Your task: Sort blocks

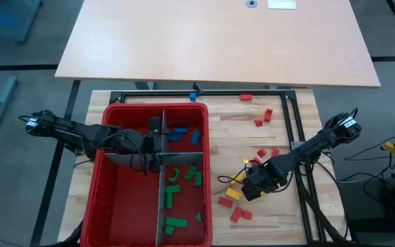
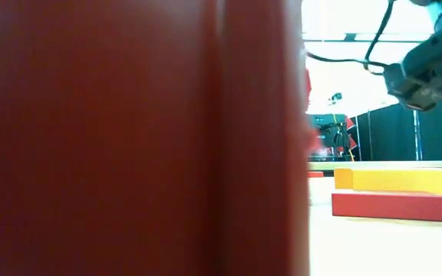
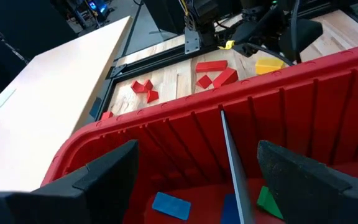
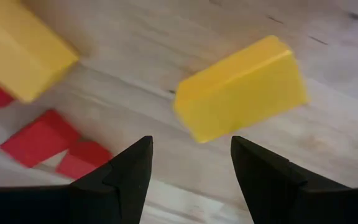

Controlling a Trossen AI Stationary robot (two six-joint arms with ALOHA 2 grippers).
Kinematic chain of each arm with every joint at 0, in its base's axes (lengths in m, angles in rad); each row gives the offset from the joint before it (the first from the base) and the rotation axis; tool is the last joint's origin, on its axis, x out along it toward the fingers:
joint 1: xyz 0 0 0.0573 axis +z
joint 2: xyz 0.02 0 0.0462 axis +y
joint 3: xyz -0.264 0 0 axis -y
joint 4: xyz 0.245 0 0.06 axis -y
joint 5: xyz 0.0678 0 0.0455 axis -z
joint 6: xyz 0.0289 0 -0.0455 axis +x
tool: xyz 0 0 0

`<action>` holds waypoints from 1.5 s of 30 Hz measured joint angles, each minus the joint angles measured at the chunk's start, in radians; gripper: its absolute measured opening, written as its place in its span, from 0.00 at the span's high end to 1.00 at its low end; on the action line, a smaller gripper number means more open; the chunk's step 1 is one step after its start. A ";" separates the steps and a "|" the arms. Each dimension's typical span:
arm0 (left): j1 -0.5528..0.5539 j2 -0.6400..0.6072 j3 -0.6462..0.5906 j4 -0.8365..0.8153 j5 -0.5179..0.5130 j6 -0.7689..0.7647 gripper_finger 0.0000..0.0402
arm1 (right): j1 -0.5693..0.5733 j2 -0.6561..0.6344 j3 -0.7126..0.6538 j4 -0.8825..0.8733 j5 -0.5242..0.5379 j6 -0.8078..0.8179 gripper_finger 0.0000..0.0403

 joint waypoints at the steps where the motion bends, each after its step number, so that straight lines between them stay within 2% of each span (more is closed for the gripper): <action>1: 0.000 0.000 0.000 -0.001 0.000 0.000 0.22 | 0.000 0.000 -0.011 0.000 -0.009 0.000 0.50; 5: 0.000 0.000 0.000 -0.001 0.000 0.000 0.22 | 0.000 0.000 -0.063 0.000 -0.038 0.000 0.50; 15: 0.000 0.000 0.000 0.001 0.000 -0.005 0.22 | -0.013 -0.002 -0.163 0.003 -0.026 0.000 0.51; 27: 0.000 0.000 0.000 0.001 0.000 -0.008 0.22 | -0.025 -0.001 -0.127 0.062 0.005 -0.022 0.50; 39: 0.000 0.000 0.000 -0.002 0.000 -0.008 0.22 | -0.098 -0.001 -0.128 0.053 0.110 -0.033 0.38; 45: 0.000 0.000 0.000 -0.008 0.000 -0.008 0.22 | -0.133 -0.001 -0.129 0.051 0.125 -0.057 0.37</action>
